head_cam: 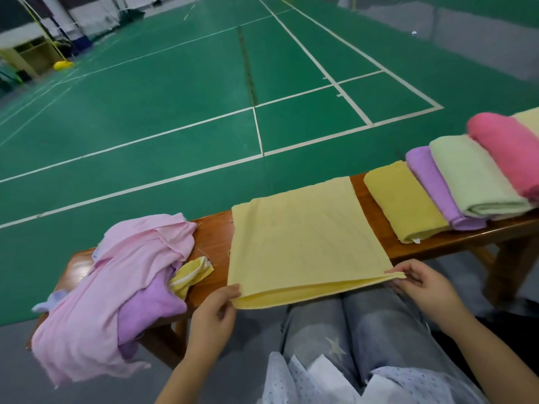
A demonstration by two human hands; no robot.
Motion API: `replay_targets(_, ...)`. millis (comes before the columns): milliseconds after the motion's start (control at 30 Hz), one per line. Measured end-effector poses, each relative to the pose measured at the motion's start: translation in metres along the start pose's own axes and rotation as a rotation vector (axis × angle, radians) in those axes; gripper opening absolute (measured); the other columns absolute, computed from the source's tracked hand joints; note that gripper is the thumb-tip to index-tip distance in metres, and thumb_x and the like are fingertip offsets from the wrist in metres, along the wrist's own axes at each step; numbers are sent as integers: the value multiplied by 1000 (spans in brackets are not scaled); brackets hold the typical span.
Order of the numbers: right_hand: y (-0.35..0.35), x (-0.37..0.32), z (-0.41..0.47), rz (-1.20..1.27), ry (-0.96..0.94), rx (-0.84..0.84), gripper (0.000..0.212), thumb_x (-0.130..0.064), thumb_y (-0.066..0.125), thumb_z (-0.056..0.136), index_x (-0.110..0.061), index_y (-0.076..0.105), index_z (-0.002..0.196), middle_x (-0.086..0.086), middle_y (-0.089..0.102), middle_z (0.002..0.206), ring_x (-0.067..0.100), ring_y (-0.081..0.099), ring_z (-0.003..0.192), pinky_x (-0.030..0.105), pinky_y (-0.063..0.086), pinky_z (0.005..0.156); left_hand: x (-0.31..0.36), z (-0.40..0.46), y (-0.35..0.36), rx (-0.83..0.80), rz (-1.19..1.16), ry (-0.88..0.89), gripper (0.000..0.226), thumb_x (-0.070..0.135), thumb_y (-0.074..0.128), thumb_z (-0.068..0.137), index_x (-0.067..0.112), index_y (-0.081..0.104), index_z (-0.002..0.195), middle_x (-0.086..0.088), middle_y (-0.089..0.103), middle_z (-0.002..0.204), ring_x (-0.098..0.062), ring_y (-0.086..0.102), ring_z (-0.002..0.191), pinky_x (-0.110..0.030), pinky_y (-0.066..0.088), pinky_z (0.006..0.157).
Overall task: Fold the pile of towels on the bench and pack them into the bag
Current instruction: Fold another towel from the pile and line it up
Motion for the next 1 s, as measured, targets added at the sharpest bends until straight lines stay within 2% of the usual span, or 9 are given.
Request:
replay_targets(100, -5, 5, 2, 75, 50, 6, 8, 12, 57, 86, 5, 59, 89, 23, 65, 93, 9, 69, 70, 14, 54, 60, -3, 8, 2, -137, -272, -229, 41, -16, 55, 85, 20, 71, 96, 5, 71, 103, -3, 65, 94, -11, 49, 77)
replay_targets(200, -5, 8, 3, 94, 47, -11, 9, 9, 64, 82, 4, 60, 89, 26, 65, 95, 7, 69, 68, 14, 54, 60, -7, 17, -2, -218, -123, -173, 50, -12, 60, 84, 34, 66, 103, 10, 66, 112, -8, 64, 98, -19, 51, 79)
replay_targets(333, -7, -7, 2, 148, 0, -18, 74, -48, 92, 39, 0, 63, 87, 14, 71, 85, 10, 69, 73, 17, 55, 63, 13, 27, -12, -121, 34, -63, 44, -2, 67, 83, 41, 63, 93, 16, 66, 101, -7, 62, 96, -18, 48, 83)
replay_targets(433, -13, -40, 5, 206, -41, -54, 44, -24, 84, 61, 2, 62, 89, 22, 69, 94, 11, 70, 77, 18, 56, 67, 37, 42, -31, 24, -84, -105, 22, 11, 70, 86, 33, 67, 86, 14, 67, 90, -6, 61, 88, -15, 45, 72)
replay_targets(533, -20, -85, 19, 207, -142, -89, 46, -24, 89, 59, -1, 61, 86, 15, 70, 83, 15, 70, 75, 17, 56, 65, 64, 65, -49, 127, -130, -82, 16, 11, 69, 86, 27, 68, 84, 15, 66, 86, -11, 62, 82, -15, 46, 68)
replay_targets(633, -25, -143, 33, 121, -271, -44, 20, 10, 64, 81, -9, 62, 82, 2, 70, 75, 24, 66, 83, 18, 57, 69, 104, 97, -72, 189, -23, 90, 18, 4, 67, 87, 22, 63, 84, 6, 63, 80, -17, 58, 76, -11, 40, 63)
replay_targets(800, -33, -270, 20, 371, -574, -71, 24, -18, 80, 49, -20, 68, 70, -6, 69, 71, 9, 68, 72, 19, 56, 70, 187, 149, -137, 300, 125, 338, 24, -11, 62, 82, 5, 67, 101, -7, 60, 92, -22, 55, 85, -18, 39, 71)
replay_targets(900, -40, -332, 5, 475, -735, -90, 20, -19, 78, 51, -22, 70, 69, -7, 67, 70, 7, 68, 73, 19, 55, 71, 235, 159, -179, 407, 156, 436, 23, -8, 64, 82, 2, 71, 101, -7, 56, 90, -20, 52, 84, -5, 36, 67)
replay_targets(1000, -43, -360, 2, 456, -786, -99, 15, -21, 79, 54, -24, 70, 66, -8, 65, 68, 7, 67, 71, 19, 56, 69, 248, 164, -198, 364, 126, 355, 15, 3, 66, 86, 8, 72, 99, -5, 54, 83, -17, 46, 70, -15, 34, 58)
Point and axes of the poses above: each hand's wrist, its own z-axis towards the middle knuckle, its own y-axis out of the palm, x = y × z, the point moved 6 cm from there along z, towards the middle knuckle
